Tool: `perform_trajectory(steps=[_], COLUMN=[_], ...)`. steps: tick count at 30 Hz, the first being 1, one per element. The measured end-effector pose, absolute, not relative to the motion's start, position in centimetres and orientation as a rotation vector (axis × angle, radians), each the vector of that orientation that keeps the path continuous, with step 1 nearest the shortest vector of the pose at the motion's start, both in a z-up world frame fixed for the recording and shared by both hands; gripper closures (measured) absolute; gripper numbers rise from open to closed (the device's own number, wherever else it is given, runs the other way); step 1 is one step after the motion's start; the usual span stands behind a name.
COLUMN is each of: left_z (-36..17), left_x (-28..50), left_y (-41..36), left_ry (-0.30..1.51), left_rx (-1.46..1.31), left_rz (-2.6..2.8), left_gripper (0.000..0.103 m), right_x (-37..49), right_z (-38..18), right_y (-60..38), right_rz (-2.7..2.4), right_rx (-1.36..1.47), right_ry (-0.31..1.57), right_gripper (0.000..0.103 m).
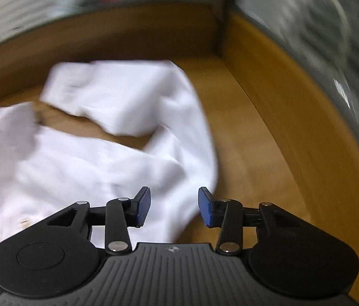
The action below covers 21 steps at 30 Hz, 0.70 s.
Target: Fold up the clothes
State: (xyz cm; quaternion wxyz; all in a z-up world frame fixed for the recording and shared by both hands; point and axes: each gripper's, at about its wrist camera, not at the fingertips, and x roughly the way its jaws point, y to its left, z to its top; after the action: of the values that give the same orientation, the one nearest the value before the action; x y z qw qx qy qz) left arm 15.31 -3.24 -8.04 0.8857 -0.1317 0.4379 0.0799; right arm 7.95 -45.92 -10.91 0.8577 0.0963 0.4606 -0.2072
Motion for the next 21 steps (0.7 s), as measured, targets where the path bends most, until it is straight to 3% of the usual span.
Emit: perform_trajectory(steps=[2,5,15,21], left_z=[-7.6,-7.5,-8.0,-9.4], left_x=[15.6,16.8,24.5,29.5], left_y=[-4.9,-7.1,-9.3,-8.6], left_ry=[0.902,0.891,0.887,0.940], left_rx=[-0.168,-0.053,0.114,0.018], left_rz=[0.121,0.042,-0.136,-0.250], left_gripper=[0.047,0.047,0.047,0.048], right_x=[9.1,11.2,21.3,29.1], right_z=[-9.7,-8.2,-5.7,-8.4], right_y=[-44.3,-42.0,-36.0,-33.9], right_rz=[-0.343,-0.203,0.126,0.214], right_rx=[0.160,0.124,0.147,0.208], right_ry=[0.955,0.931,0.877,0.938], right_gripper=[0.045,0.038,0.036,0.036])
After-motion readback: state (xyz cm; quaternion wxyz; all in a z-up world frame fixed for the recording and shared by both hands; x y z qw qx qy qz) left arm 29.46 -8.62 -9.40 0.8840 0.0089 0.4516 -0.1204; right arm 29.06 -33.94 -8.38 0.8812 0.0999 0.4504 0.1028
